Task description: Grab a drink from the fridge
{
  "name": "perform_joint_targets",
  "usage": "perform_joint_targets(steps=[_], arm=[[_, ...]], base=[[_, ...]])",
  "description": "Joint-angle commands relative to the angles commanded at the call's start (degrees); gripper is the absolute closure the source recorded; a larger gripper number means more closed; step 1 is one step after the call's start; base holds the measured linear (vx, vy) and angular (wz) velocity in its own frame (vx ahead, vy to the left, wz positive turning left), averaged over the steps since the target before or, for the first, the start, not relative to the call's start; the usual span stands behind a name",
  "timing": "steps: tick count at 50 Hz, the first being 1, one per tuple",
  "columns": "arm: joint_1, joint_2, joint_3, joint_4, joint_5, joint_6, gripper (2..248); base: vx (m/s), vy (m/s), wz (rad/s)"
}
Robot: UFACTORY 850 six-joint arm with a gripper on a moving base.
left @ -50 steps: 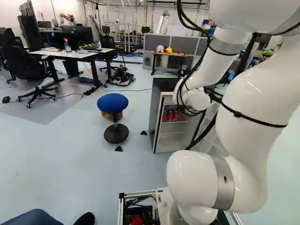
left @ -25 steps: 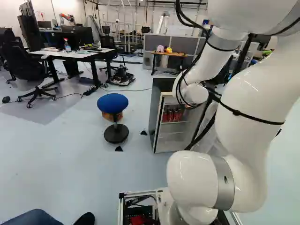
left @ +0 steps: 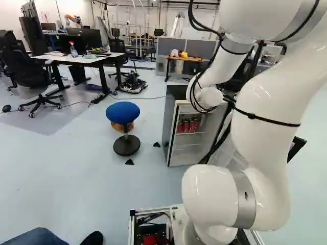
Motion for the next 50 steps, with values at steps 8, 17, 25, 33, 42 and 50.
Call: perform_joint_targets(steps=[8,17,25,33,42,50], arm=[[0.3,-2.1,-2.4,0.4,-0.7,0.0,158],[0.7,-4.4,-5.1,1.3,-1.8,0.0,158],[1.0,-6.4,-7.5,2.2,-3.1,0.0,158],[1.3,-8.4,-10.0,3.2,-4.6,0.0,158],[1.6,-10.6,-12.8,4.2,-5.7,0.0,158],[1.9,-12.4,-15.1,4.2,-5.7,0.0,158]], base=[[0.0,0.0,0.0],[0.0,0.0,0.0],[0.0,0.0,0.0],[0.0,0.0,0.0],[0.0,0.0,0.0],[0.0,0.0,0.0]])
